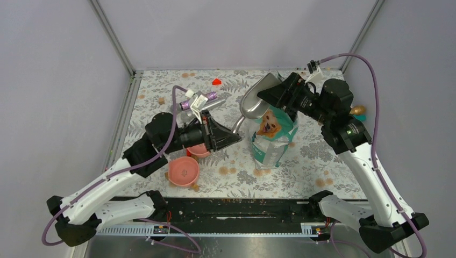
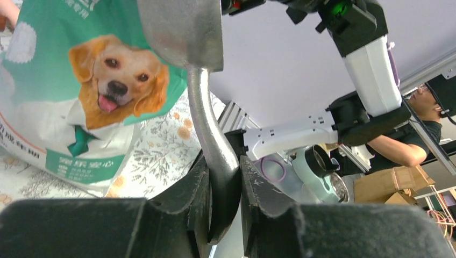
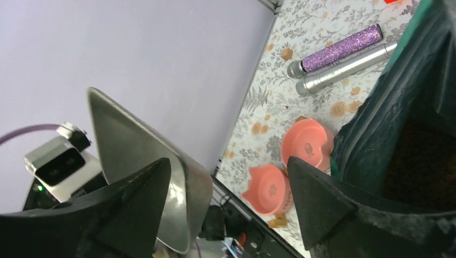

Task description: Serve the pet food

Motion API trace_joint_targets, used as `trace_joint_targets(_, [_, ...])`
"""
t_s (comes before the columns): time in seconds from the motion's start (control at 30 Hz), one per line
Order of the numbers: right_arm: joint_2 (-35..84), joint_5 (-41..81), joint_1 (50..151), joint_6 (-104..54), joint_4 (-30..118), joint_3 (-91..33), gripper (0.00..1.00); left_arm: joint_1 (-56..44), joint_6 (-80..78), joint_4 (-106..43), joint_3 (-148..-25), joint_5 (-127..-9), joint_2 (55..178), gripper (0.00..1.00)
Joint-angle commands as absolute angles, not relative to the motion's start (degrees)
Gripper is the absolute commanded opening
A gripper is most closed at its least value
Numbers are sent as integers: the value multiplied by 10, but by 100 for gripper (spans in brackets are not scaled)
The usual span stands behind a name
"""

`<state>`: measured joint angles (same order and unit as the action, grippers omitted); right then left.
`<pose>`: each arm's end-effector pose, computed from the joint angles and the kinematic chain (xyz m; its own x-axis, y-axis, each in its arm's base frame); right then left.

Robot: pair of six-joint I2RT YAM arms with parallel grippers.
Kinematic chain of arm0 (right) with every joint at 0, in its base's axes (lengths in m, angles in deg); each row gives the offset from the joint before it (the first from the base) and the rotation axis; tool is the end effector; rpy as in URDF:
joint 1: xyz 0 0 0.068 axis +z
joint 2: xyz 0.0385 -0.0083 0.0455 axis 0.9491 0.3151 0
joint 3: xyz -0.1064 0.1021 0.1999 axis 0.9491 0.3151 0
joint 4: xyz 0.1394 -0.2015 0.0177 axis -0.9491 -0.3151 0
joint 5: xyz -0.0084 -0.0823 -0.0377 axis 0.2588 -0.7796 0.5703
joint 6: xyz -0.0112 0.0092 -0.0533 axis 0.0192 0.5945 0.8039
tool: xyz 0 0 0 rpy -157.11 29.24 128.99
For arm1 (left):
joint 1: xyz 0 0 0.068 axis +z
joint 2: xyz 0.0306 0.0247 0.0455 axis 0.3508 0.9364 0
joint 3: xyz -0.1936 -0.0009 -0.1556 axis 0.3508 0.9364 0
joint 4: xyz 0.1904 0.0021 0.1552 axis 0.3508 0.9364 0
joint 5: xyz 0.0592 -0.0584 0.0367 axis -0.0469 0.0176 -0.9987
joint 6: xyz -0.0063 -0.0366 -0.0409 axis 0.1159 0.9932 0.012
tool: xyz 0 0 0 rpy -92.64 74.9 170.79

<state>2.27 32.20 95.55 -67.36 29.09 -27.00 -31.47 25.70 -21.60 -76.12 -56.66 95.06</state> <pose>0.1894 0.0983 0.4302 -0.5417 0.5346 -0.6487 -0.4403 0.4769 0.7607 0.1185 -0.1722 0.3962 -0.5854 -0.1936 -0.7873 0.7457 0.2524 -0.6166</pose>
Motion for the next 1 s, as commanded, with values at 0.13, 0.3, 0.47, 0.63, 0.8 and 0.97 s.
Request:
trace_joint_targets(0.13, [-37,397,963,-514,277,-249,93,-307,224,-158,-680,-537,808,0])
trace_joint_targets(0.3, [-80,543,963,-455,280,-196,94,-306,228,-73,-664,-490,779,0])
trace_joint_targets(0.47, [-110,628,963,-440,306,-129,94,-307,242,-76,-650,-418,783,0])
trace_joint_targets(0.63, [-125,640,963,-417,293,-99,91,-306,243,-85,-646,-354,816,0])
trace_joint_targets(0.8, [-117,655,964,-389,245,-102,75,-306,241,-90,-649,-340,826,0])
trace_joint_targets(0.97, [-115,683,963,-401,233,-100,37,-306,239,-93,-651,-349,829,0])
